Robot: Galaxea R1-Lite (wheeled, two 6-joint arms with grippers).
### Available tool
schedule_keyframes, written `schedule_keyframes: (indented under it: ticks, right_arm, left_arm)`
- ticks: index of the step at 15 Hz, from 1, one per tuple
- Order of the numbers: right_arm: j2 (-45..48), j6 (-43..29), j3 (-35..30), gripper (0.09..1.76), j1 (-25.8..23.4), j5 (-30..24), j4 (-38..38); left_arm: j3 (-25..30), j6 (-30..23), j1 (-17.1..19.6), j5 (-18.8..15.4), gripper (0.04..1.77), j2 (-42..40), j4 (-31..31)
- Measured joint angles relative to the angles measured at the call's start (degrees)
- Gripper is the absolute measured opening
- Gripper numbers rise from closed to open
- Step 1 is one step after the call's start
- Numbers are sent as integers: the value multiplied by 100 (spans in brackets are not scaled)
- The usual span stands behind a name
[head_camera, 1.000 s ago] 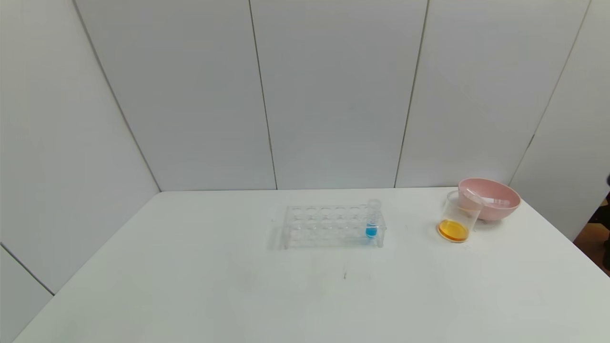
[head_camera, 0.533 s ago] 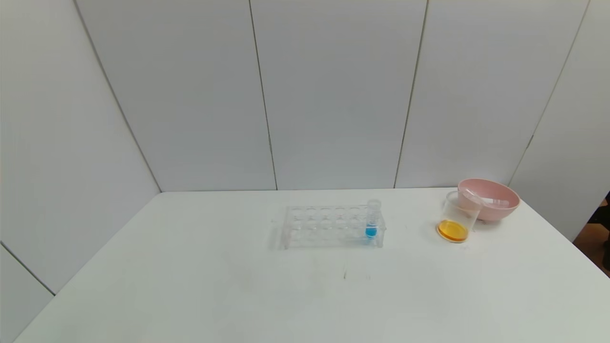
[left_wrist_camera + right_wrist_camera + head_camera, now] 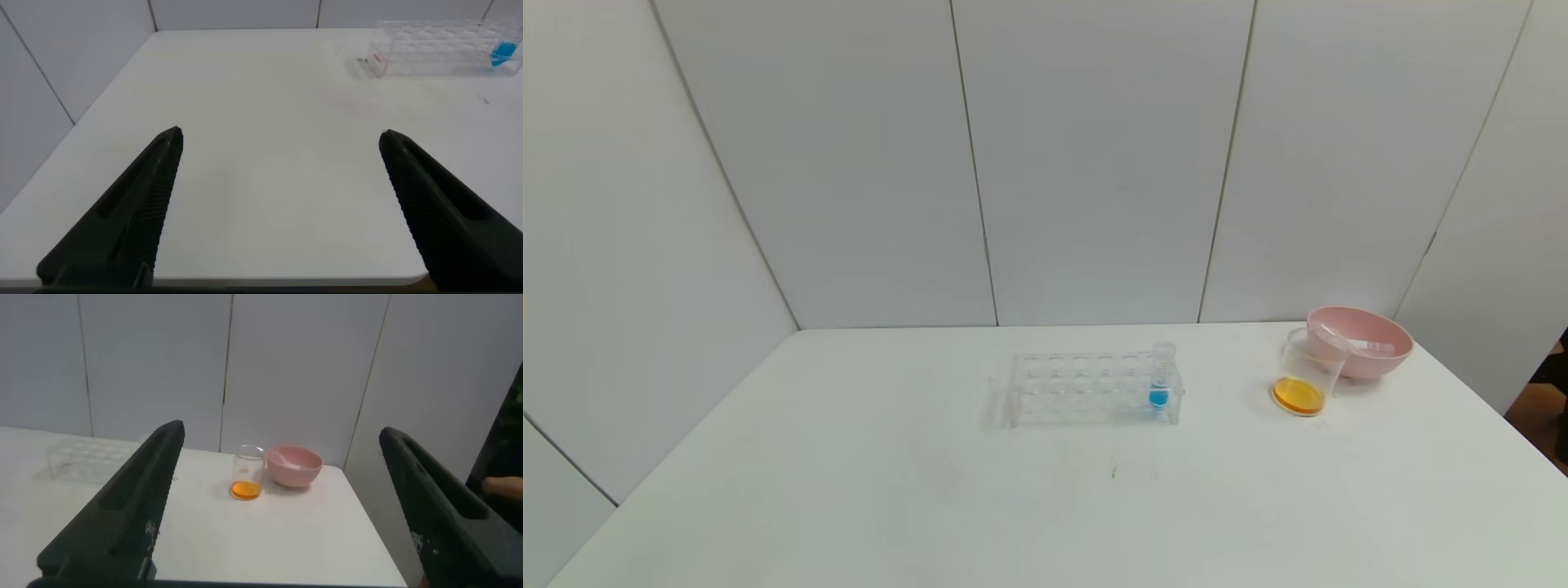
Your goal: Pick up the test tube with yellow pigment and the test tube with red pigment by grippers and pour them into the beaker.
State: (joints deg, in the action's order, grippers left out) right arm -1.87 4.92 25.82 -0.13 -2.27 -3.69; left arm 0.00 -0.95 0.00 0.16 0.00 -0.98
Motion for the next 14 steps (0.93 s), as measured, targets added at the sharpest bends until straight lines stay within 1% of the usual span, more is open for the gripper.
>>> schedule_keyframes:
  ticks: [3,7,10,11,14]
  right_arm:
    - [149,-17,-446,170,4,-7,24]
    - [182,-151,-1463,171,4,-24,132]
    - [187,-167,-2181,171,2,-9,443]
    - [187,-148,-2378,171,2,60,394]
    - [187,-184,-2549,171,6,129,334]
  left_arm:
    - [0,-2,0,0,172,0,0]
    - [0,0,0,0,172,0,0]
    - [0,0,0,0,172,0,0]
    - [0,0,0,-2,172,0,0]
    - [0,0,0,0,172,0,0]
